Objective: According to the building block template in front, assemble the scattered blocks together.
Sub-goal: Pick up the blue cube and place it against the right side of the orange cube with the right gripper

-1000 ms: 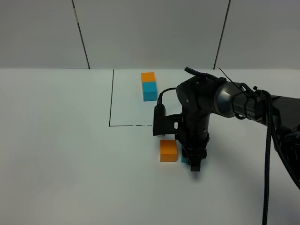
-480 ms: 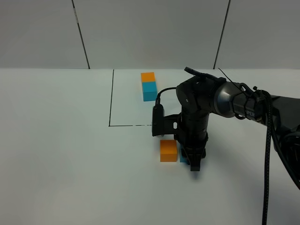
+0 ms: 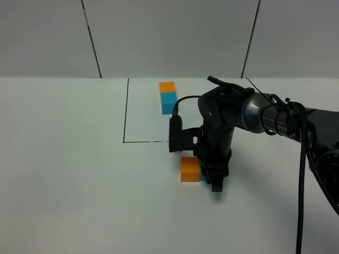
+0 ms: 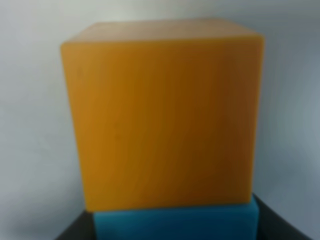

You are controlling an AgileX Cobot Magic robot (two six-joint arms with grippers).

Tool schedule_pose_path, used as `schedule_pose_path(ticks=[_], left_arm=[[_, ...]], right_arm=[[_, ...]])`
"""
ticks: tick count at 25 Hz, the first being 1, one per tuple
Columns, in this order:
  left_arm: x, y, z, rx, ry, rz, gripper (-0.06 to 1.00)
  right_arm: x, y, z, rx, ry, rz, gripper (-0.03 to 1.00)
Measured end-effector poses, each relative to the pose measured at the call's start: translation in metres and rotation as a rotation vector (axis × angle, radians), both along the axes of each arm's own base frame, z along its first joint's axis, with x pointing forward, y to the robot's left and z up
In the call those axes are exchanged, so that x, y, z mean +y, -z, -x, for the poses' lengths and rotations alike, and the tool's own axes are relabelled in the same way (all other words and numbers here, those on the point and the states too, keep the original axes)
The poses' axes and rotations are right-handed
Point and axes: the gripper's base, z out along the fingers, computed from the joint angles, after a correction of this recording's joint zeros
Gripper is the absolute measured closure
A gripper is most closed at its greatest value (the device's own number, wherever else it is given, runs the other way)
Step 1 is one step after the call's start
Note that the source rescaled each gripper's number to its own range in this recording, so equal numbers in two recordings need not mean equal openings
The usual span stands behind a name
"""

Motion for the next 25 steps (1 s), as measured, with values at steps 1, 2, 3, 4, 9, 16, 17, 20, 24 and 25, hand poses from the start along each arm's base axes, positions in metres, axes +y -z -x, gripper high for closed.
schedule_pose_path(ticks=[1,2,3,4,9,16,17,20,24,25], left_arm=[[0.0,0.0,0.0,0.0,0.0,0.0,0.26],[0.0,0.0,0.0,0.0,0.0,0.0,0.26],[0.0,0.0,0.0,0.0,0.0,0.0,0.26],[0.0,0.0,0.0,0.0,0.0,0.0,0.26],[0.0,0.0,0.0,0.0,0.0,0.0,0.26],[0.0,0.0,0.0,0.0,0.0,0.0,0.26],[0.0,0.0,0.0,0.0,0.0,0.0,0.26],[0.0,0.0,0.0,0.0,0.0,0.0,0.26],[0.0,0.0,0.0,0.0,0.001,-0.001,0.26],[0.0,0.0,0.0,0.0,0.001,-0.001,0.26]], right_arm=[[0.0,0.0,0.0,0.0,0.0,0.0,0.96],[0.0,0.0,0.0,0.0,0.0,0.0,0.96],[0.0,0.0,0.0,0.0,-0.001,0.0,0.96],[0.0,0.0,0.0,0.0,-0.003,0.0,0.96],[0.0,0.0,0.0001,0.001,-0.017,0.002,0.96],[0.0005,-0.0001,0.001,0.012,-0.043,0.0,0.96],[0.0008,-0.0001,0.0015,0.017,-0.039,-0.004,0.96],[0.0017,0.0,0.0025,0.028,-0.031,-0.015,0.96],[0.0028,0.0,0.0031,0.034,-0.026,-0.028,0.85],[0.0029,-0.0001,0.0029,0.032,-0.026,-0.029,0.77]])
